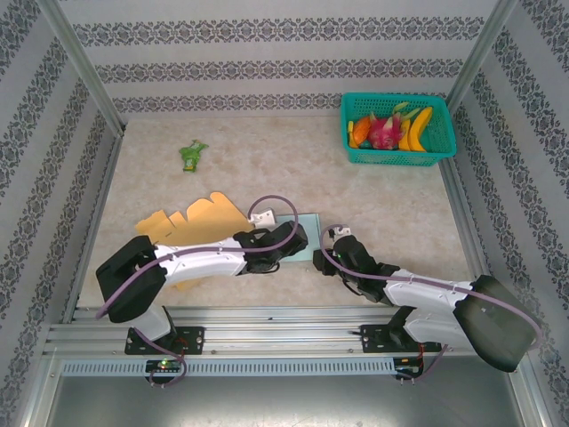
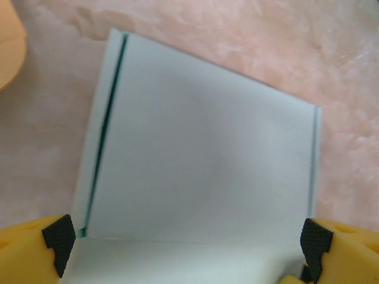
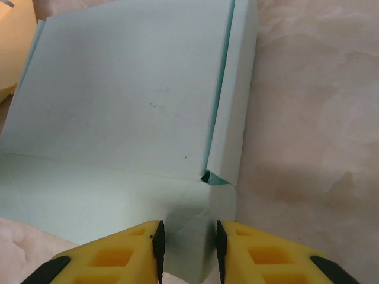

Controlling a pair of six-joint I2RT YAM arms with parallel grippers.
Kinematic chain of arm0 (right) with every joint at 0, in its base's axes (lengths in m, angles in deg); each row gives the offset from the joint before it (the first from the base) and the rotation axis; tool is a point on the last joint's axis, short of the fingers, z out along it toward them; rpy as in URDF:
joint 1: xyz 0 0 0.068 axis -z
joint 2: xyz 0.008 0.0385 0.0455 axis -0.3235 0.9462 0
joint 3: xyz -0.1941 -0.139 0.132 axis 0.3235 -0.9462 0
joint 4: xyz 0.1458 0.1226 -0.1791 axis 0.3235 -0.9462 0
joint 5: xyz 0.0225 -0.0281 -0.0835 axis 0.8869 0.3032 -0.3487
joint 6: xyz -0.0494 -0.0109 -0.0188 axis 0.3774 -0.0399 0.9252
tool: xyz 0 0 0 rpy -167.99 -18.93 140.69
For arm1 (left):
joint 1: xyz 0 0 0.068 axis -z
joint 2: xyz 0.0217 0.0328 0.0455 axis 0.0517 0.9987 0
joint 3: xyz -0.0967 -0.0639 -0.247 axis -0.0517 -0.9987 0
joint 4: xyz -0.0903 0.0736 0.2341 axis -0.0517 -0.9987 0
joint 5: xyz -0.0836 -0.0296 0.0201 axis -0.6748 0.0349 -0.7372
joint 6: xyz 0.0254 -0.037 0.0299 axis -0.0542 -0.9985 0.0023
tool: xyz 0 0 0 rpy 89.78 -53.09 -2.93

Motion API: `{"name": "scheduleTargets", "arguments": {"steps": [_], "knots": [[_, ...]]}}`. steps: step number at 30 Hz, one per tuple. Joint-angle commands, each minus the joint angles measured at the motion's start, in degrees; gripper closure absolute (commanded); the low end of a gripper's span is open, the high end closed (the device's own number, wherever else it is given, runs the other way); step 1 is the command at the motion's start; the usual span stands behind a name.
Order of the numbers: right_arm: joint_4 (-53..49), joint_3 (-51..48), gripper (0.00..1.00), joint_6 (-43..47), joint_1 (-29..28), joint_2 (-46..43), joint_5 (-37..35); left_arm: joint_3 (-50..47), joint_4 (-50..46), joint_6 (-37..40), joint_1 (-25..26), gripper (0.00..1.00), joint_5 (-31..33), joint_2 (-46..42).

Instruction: Fold the paper box

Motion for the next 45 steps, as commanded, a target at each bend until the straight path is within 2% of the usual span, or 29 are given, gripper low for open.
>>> {"name": "scheduleTargets", "arguments": {"steps": [1, 14, 29, 38, 45], "knots": [[1.0, 0.2, 0.69, 0.0, 0.4, 0.2, 0.4, 1.5, -4.3, -1.9, -1.8, 0.0, -1.2, 2.7], [1.2, -0.2, 0.69, 0.4, 0.4, 0.0, 0.0, 4.2, -6.8, -3.8, -3.7, 0.0, -5.9, 8.5], [1.2, -0.3, 0.69, 0.5, 0.4, 0.0, -0.5, 10.0, -20.9, -4.8, -3.8, 0.0, 0.1, 5.0], [1.2, 0.0, 0.69, 0.7, 0.4, 0.2, -0.3, 8.7, -19.2, -5.3, -3.9, 0.0, 0.0, 5.1], [1.0, 0.6, 0.67, 1.0, 0.4, 0.4, 0.0, 8.4, -15.7, -5.6, -4.2, 0.0, -3.0, 7.9]]}}
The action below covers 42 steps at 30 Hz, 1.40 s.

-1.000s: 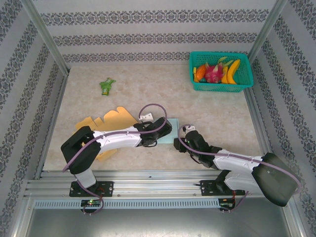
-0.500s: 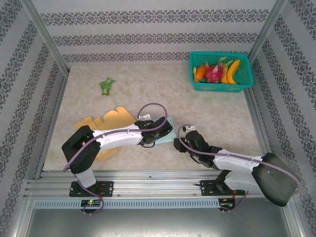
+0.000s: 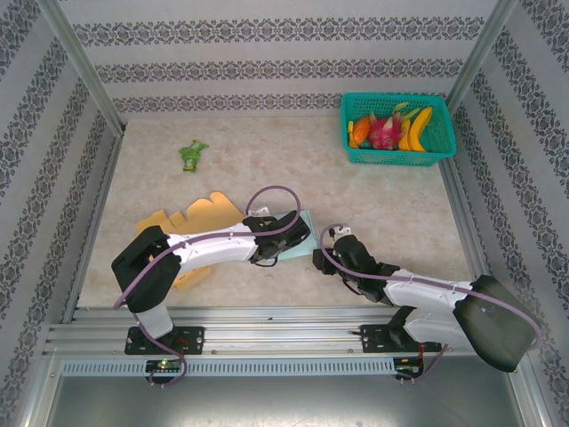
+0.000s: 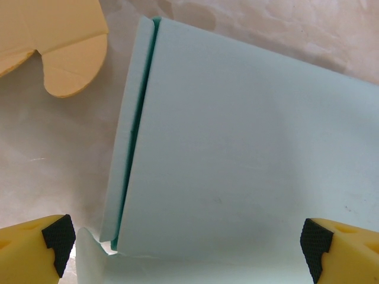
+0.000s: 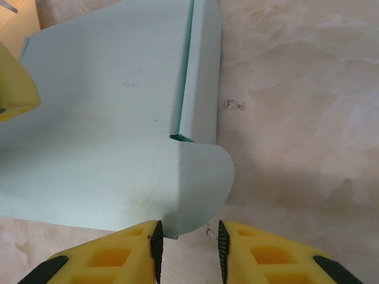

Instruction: Fold the paper box

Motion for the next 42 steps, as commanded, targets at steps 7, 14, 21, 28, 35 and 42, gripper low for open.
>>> {"name": "scheduleTargets", "arguments": {"steps": [7, 14, 21, 28, 35, 42], "knots": [[0.3, 0.3, 0.65, 0.9, 0.2, 0.0, -0.1, -0.6, 1.7, -1.8, -1.0, 0.0, -1.6, 3.7], [0.7, -0.2, 0.65, 0.9, 0.2, 0.1, -0.3, -1.1, 2.6, -1.9, -1.0, 0.0, -2.2, 4.0], [1.2, -0.3, 0.65, 0.9, 0.2, 0.4, -0.3, -0.7, 3.0, -1.9, -1.0, 0.0, -4.5, 4.4], [-2.0, 1.8, 0.54, 1.9, 1.1, -3.7, -1.5, -1.8, 4.3, -0.5, -1.2, 0.01, -3.9, 5.0], [-5.4, 8.1, 0.47, 4.9, 4.8, -4.4, -1.5, -3.6, 5.9, 0.2, -1.6, 0.02, -5.0, 4.5], [-3.6, 18.1, 0.48, 6.6, 10.0, 9.1, 7.2, -5.2, 6.4, 1.0, -1.6, 0.02, -4.1, 2.2]]}}
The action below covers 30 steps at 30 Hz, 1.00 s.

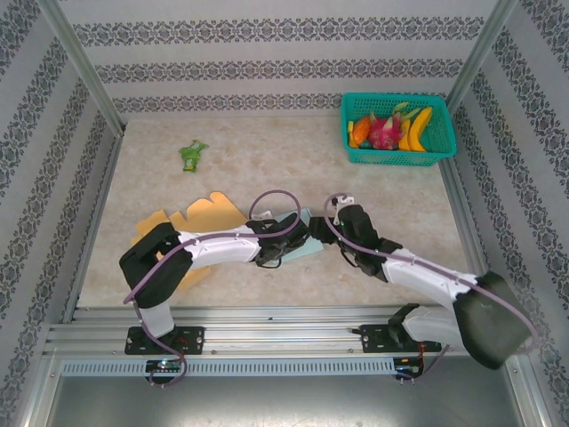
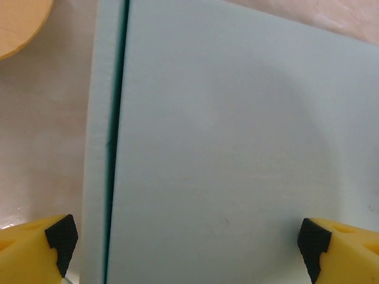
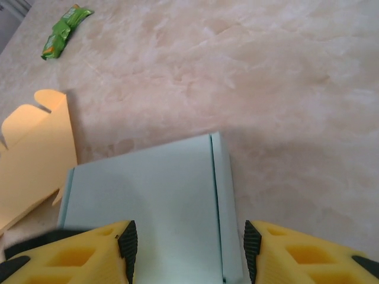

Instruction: Fold the paper box

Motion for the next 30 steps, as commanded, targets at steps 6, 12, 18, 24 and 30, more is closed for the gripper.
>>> {"name": "scheduleTargets", "arguments": {"steps": [6, 12, 18, 24, 30], "knots": [[0.9, 8.8, 0.51, 2.3, 1.4, 15.0, 6.5, -3.6, -1.1, 2.5, -1.5, 0.02, -0.4, -1.9], [3.1, 7.5, 0.54, 0.9, 1.1, 19.5, 4.7, -5.1, -0.4, 2.9, -2.1, 0.02, -0.4, -3.7], [5.4, 3.3, 0.58, -1.4, -0.8, 19.1, 1.1, -6.1, -0.4, 2.5, -2.4, 0.02, 0.6, -5.3], [9.2, -1.6, 0.58, -6.5, -4.7, 17.2, -5.8, -6.0, 0.9, 2.7, -2.6, 0.0, -0.1, -5.9], [10.6, -2.5, 0.58, -8.2, -7.4, 17.3, -9.1, -5.9, 0.3, 1.3, -2.6, 0.0, 0.0, -6.3]]}}
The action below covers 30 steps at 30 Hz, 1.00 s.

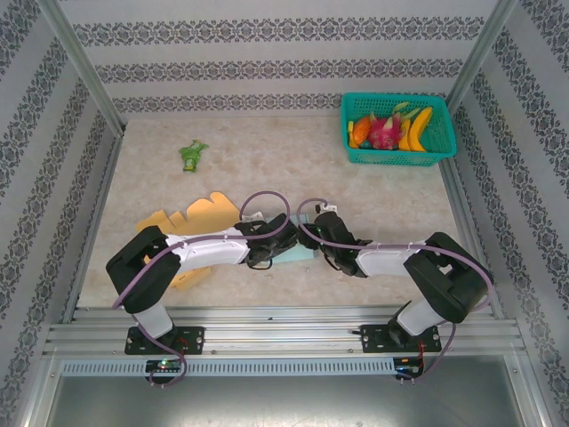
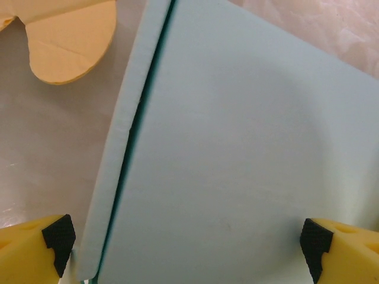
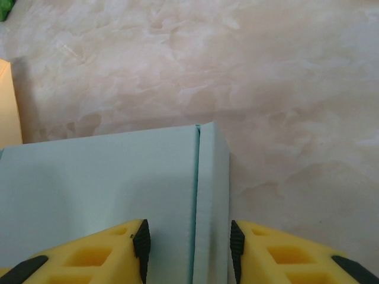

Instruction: Fold the paper box

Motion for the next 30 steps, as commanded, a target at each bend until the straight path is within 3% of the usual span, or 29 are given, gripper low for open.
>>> {"name": "scheduleTargets", "arguments": {"steps": [1, 30], "knots": [[-2.3, -1.5, 0.58, -1.8, -1.2, 0.8, -2.4, -0.2, -2.3, -0.3, -0.8, 0.0, 1.4, -1.9], [-0.8, -2.9, 0.59, -2.7, -3.2, 0.8, -4.6, -2.4, -4.7, -7.5, -0.5, 0.0, -5.7, -4.2]]}}
